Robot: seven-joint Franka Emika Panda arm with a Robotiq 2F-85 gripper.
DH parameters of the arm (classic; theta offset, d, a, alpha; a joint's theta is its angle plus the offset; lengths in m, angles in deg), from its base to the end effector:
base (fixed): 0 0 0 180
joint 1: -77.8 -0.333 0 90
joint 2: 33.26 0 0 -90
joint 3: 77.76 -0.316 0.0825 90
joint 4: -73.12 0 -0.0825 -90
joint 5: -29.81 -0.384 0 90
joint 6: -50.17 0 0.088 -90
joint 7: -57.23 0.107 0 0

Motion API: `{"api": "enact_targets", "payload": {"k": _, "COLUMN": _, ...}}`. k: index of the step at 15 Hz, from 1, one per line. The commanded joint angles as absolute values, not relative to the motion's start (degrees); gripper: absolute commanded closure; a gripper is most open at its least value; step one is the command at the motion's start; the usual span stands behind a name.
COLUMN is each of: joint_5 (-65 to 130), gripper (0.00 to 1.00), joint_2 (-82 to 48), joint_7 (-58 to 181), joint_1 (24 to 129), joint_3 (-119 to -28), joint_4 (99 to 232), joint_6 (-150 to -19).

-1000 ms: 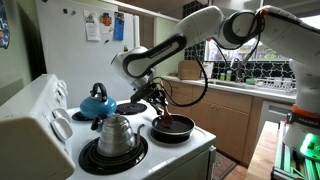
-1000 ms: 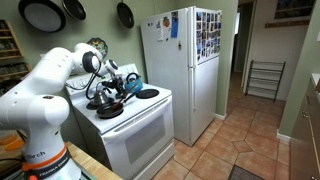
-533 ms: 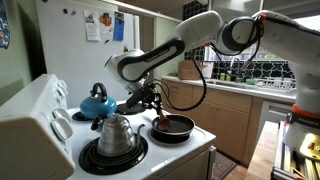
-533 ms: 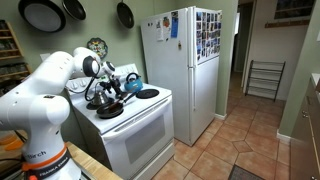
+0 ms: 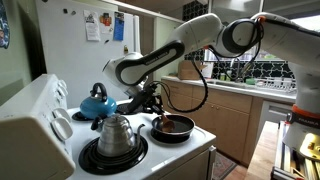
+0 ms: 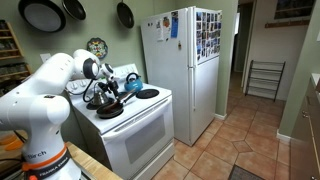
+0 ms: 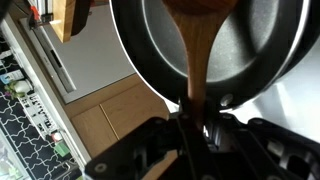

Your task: Use the wooden spoon to stir the contents of the pan

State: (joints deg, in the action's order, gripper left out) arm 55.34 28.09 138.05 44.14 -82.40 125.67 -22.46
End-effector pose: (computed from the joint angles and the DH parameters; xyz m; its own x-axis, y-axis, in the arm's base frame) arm 0.5959 0.3742 0.2023 0.7829 -0.5808 0.2230 -0.5503 -0.4792 0.6838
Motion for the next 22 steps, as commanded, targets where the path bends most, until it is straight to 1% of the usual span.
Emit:
{"api": "enact_targets", "payload": {"k": 1, "joint_5": 54.2, "gripper": 0.96, "joint_2": 28.48, "joint_7": 136.77, "joint_1": 44.31, "joint_3": -83.06, "joint_4": 125.62, "joint_6": -19.9}}
{"api": "enact_targets", "payload": {"k": 9, "joint_5": 54.55, "gripper": 0.96, "joint_2": 26.39, "joint_7": 138.62, "joint_1": 45.17, "joint_3": -82.4, "joint_4": 129.09, "joint_6": -18.33}}
{"api": "enact_targets", "payload": {"k": 22, "joint_5": 61.84, "gripper": 0.96, "joint_2": 22.19, "joint_7": 139.49, "joint_1": 44.77, "joint_3": -79.22, "joint_4": 136.99, "joint_6": -20.75}}
